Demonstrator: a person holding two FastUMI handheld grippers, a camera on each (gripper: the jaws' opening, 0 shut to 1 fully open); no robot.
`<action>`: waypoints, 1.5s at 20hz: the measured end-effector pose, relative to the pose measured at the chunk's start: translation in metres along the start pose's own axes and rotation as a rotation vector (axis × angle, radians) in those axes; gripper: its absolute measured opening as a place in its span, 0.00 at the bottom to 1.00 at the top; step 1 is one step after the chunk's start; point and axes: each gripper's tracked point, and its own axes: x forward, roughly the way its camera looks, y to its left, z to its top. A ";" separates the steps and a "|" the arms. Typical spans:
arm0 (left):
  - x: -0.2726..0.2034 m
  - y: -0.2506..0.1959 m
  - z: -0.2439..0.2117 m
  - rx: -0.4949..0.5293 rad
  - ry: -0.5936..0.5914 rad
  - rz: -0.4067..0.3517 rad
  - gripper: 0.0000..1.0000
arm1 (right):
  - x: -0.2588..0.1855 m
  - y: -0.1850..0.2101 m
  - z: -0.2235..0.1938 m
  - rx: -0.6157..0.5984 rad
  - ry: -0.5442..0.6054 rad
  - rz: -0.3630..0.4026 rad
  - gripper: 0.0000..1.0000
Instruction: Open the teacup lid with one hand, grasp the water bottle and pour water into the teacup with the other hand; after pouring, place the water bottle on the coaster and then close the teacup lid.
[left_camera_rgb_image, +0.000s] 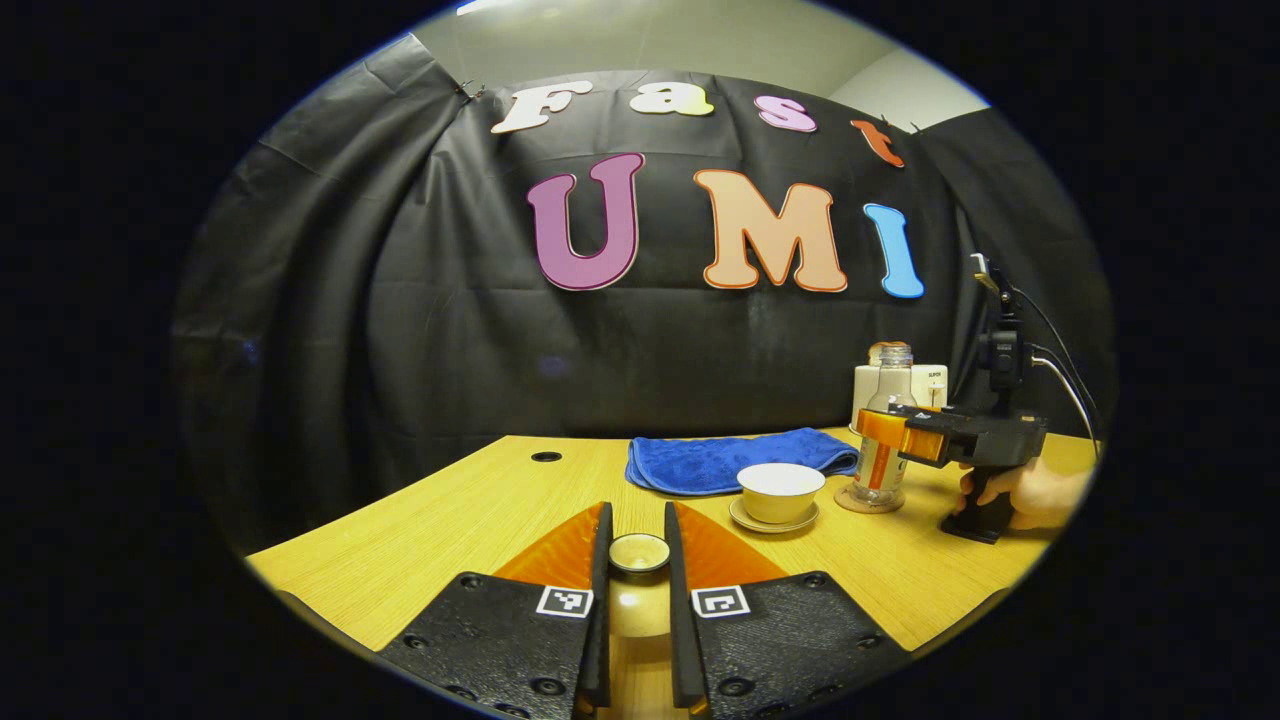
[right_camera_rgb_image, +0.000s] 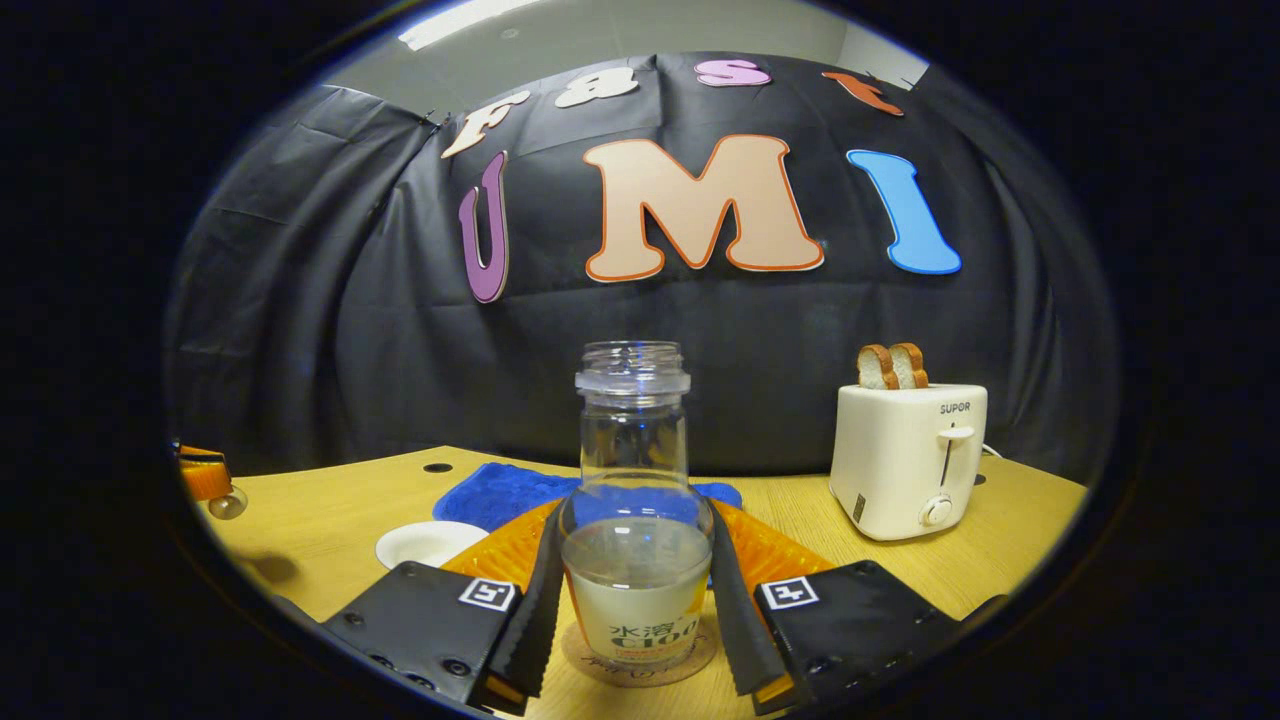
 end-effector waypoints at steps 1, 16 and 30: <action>0.000 0.000 0.000 0.000 0.000 0.002 0.21 | 0.000 0.000 0.000 0.002 0.003 -0.001 0.73; 0.000 0.002 -0.001 0.000 0.001 0.007 0.21 | -0.024 -0.007 -0.003 0.001 0.023 -0.034 0.98; 0.076 -0.073 -0.001 -0.002 0.001 -0.186 0.22 | -0.158 -0.064 0.008 0.003 0.013 0.001 0.98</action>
